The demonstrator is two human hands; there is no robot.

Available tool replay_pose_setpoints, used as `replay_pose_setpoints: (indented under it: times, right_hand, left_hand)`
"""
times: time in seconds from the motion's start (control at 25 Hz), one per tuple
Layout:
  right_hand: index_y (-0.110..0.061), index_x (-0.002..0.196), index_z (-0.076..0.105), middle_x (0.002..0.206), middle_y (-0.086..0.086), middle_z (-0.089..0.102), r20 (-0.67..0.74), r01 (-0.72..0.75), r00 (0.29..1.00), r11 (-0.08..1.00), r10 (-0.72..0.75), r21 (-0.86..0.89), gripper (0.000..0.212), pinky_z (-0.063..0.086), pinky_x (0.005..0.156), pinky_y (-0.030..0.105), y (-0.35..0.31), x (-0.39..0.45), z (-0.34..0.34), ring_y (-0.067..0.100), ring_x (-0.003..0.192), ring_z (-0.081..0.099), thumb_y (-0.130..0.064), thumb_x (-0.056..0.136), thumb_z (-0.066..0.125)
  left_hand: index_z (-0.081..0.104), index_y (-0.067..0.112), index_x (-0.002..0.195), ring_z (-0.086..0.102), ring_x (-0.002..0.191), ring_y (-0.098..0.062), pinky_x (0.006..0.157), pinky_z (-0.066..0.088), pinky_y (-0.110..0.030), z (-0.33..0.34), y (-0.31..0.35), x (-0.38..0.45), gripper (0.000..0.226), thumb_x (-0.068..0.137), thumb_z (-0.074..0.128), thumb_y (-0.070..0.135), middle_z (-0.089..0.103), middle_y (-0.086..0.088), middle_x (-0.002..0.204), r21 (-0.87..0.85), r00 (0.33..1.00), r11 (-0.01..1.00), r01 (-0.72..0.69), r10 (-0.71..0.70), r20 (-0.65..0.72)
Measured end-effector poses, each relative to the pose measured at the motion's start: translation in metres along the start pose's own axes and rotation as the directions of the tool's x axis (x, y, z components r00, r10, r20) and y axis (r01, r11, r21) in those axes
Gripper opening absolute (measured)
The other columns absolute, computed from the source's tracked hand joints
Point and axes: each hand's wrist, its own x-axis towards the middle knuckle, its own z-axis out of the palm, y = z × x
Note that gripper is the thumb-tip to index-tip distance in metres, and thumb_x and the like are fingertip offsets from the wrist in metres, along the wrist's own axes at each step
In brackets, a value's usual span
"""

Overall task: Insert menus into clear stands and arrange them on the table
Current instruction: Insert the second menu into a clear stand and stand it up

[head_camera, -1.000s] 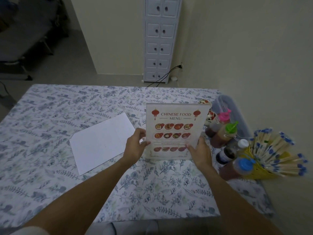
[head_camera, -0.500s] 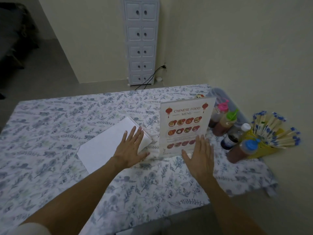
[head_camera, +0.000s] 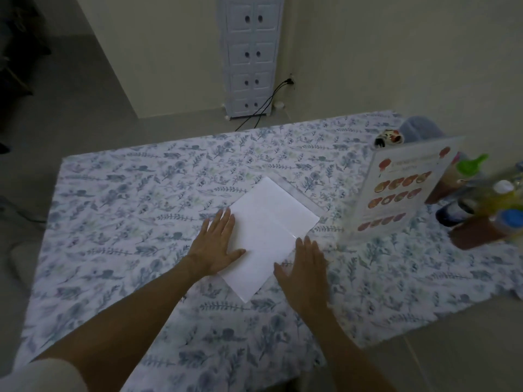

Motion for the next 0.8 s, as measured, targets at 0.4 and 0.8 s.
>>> replay_pose_setpoints:
  times: [0.4,0.8]
  right_hand:
    - [-0.014,0.154,-0.002,0.162,0.018,-0.009,0.054,-0.193,0.98,0.981,0.194,-0.018,0.084,-0.006,0.121,0.043,-0.034,0.001,0.06,0.03,0.15,-0.01,-0.062,0.093,0.03]
    - [-0.02,0.154,0.001,0.163,0.011,-0.012,0.193,0.023,0.981,1.0,-0.026,0.018,0.073,-0.011,0.119,0.04,-0.005,0.032,0.044,0.023,0.149,-0.017,-0.056,0.097,0.027]
  left_hand:
    - [0.003,0.011,0.153,0.013,0.146,-0.032,0.119,0.022,-0.047,0.016,-0.033,0.037,0.088,0.089,0.037,0.062,0.013,-0.013,0.161,-0.296,0.993,0.949,0.106,-0.114,-0.009]
    - [0.029,0.017,0.147,0.031,0.128,-0.038,0.104,0.037,-0.049,0.013,-0.032,0.025,0.063,0.093,0.048,0.044,0.031,-0.017,0.142,-0.449,0.951,0.85,0.275,-0.308,0.0]
